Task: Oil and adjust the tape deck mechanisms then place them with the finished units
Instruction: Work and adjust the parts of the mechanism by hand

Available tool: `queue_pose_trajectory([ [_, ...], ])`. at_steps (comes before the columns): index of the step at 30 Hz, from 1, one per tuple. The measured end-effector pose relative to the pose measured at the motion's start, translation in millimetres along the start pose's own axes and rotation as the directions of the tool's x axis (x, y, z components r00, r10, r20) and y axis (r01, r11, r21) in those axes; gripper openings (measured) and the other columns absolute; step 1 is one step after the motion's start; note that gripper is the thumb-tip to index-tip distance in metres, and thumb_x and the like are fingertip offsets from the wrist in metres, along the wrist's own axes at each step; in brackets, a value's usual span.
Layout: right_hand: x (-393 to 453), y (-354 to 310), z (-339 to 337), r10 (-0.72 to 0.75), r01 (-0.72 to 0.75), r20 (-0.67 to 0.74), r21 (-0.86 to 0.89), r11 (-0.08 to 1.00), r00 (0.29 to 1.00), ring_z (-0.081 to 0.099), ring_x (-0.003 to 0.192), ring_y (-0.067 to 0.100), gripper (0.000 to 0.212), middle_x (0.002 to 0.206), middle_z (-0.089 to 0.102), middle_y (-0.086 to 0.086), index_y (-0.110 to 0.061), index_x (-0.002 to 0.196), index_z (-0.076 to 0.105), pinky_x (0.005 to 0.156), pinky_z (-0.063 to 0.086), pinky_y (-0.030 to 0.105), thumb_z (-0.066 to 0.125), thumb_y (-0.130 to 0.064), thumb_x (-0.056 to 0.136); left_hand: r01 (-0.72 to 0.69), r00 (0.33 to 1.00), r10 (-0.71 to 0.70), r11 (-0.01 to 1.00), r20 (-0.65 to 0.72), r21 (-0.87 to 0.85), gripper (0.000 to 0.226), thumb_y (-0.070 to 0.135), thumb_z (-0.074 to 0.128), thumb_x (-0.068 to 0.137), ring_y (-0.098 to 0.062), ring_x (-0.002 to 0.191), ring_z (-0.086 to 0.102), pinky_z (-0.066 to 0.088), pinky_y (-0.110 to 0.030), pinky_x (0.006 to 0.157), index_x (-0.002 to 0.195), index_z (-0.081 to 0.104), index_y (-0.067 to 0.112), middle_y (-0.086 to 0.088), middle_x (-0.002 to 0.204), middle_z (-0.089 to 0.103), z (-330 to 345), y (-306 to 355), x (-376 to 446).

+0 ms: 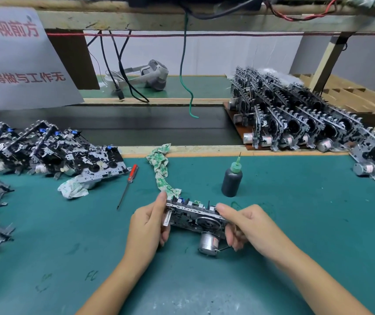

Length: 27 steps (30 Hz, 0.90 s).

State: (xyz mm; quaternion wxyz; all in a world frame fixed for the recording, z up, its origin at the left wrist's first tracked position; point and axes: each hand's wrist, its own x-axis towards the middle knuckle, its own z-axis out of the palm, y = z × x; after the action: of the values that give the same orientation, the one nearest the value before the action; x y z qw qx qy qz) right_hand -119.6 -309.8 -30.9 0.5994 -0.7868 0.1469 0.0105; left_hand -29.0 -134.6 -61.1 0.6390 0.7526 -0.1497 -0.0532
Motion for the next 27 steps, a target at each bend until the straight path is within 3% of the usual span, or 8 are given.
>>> queue_pose_trajectory([
  [4, -4, 2, -1, -0.04, 0.029, -0.05, -0.202, 0.979, 0.998, 0.045, 0.041, 0.007, 0.077, 0.037, 0.047, -0.003, -0.015, 0.037, 0.051, 0.057, 0.038, 0.017, 0.042, -0.081, 0.075, -0.022, 0.998, 0.026, 0.997, -0.058, 0.079, 0.075, 0.07, 0.042, 0.085, -0.013, 0.037, 0.035, 0.029, -0.028, 0.045, 0.054, 0.026, 0.003, -0.012, 0.046, 0.03, -3, -2, -1],
  [6, -5, 4, -8, -0.104, 0.05, -0.132, -0.361, 0.931, 0.986, 0.043, 0.044, 0.007, 0.075, 0.042, 0.048, -0.004, -0.013, 0.044, 0.048, 0.058, 0.037, 0.024, 0.031, -0.082, 0.069, -0.091, 0.98, 0.136, 0.956, -0.145, 0.278, 0.066, 0.071, 0.039, 0.08, -0.012, 0.046, 0.035, 0.03, -0.032, 0.051, 0.056, 0.034, 0.01, -0.006, 0.049, 0.037, -10, -4, 0],
  [8, -6, 8, -13, -0.223, 0.135, -0.184, -0.396, 0.908, 0.957, 0.044, 0.052, 0.007, 0.059, 0.054, 0.052, -0.006, -0.02, 0.061, 0.05, 0.059, 0.039, 0.031, 0.041, -0.078, 0.065, -0.198, 0.93, 0.311, 0.872, -0.196, 0.448, 0.046, 0.066, 0.042, 0.078, -0.011, 0.062, 0.043, 0.033, -0.027, 0.057, 0.067, 0.044, 0.021, 0.006, 0.062, 0.048, -18, 1, 2],
  [10, -7, 10, -11, -0.282, 0.221, -0.149, -0.333, 0.917, 0.948, 0.054, 0.069, 0.006, 0.04, 0.075, 0.059, -0.013, -0.032, 0.076, 0.053, 0.066, 0.046, 0.031, 0.059, -0.068, 0.061, -0.388, 0.861, 0.497, 0.777, -0.105, 0.496, 0.034, 0.054, 0.052, 0.081, -0.009, 0.077, 0.045, 0.037, -0.024, 0.07, 0.081, 0.055, 0.021, 0.011, 0.081, 0.053, -22, 13, 5],
  [13, -7, 15, -3, -0.334, 0.283, -0.169, -0.267, 0.921, 0.927, 0.058, 0.088, 0.005, 0.038, 0.089, 0.061, -0.021, -0.037, 0.091, 0.057, 0.073, 0.048, 0.024, 0.078, -0.047, 0.061, -0.619, 0.765, 0.625, 0.65, 0.153, 0.44, 0.034, 0.047, 0.059, 0.082, -0.007, 0.094, 0.047, 0.034, -0.017, 0.09, 0.093, 0.069, 0.017, 0.007, 0.094, 0.057, -14, 29, 9],
  [17, -7, 18, 4, -0.392, 0.346, -0.213, -0.222, 0.911, 0.895, 0.062, 0.091, 0.006, 0.035, 0.089, 0.065, -0.018, -0.04, 0.093, 0.064, 0.077, 0.046, 0.018, 0.078, -0.035, 0.062, -0.677, 0.736, 0.575, 0.634, 0.357, 0.374, 0.028, 0.048, 0.061, 0.081, -0.008, 0.086, 0.047, 0.039, -0.027, 0.081, 0.089, 0.074, 0.024, 0.009, 0.087, 0.058, 3, 35, 10],
  [23, -1, 14, 8, -0.394, 0.36, -0.166, -0.201, 0.911, 0.904, 0.063, 0.088, 0.007, 0.027, 0.087, 0.068, -0.017, -0.035, 0.09, 0.066, 0.081, 0.046, 0.018, 0.076, -0.033, 0.065, -0.681, 0.731, 0.617, 0.644, 0.291, 0.348, 0.024, 0.041, 0.062, 0.082, -0.01, 0.074, 0.045, 0.039, -0.025, 0.065, 0.079, 0.075, 0.021, 0.013, 0.076, 0.052, 7, 30, 10],
  [27, 2, 10, 3, -0.402, 0.376, -0.115, -0.193, 0.906, 0.908, 0.061, 0.1, 0.002, 0.037, 0.097, 0.066, -0.022, -0.038, 0.105, 0.06, 0.086, 0.043, 0.014, 0.075, -0.033, 0.071, -0.66, 0.75, 0.619, 0.679, 0.234, 0.322, 0.024, 0.038, 0.061, 0.083, -0.009, 0.071, 0.044, 0.038, -0.025, 0.064, 0.079, 0.074, 0.019, 0.012, 0.072, 0.052, 3, 35, 12],
])
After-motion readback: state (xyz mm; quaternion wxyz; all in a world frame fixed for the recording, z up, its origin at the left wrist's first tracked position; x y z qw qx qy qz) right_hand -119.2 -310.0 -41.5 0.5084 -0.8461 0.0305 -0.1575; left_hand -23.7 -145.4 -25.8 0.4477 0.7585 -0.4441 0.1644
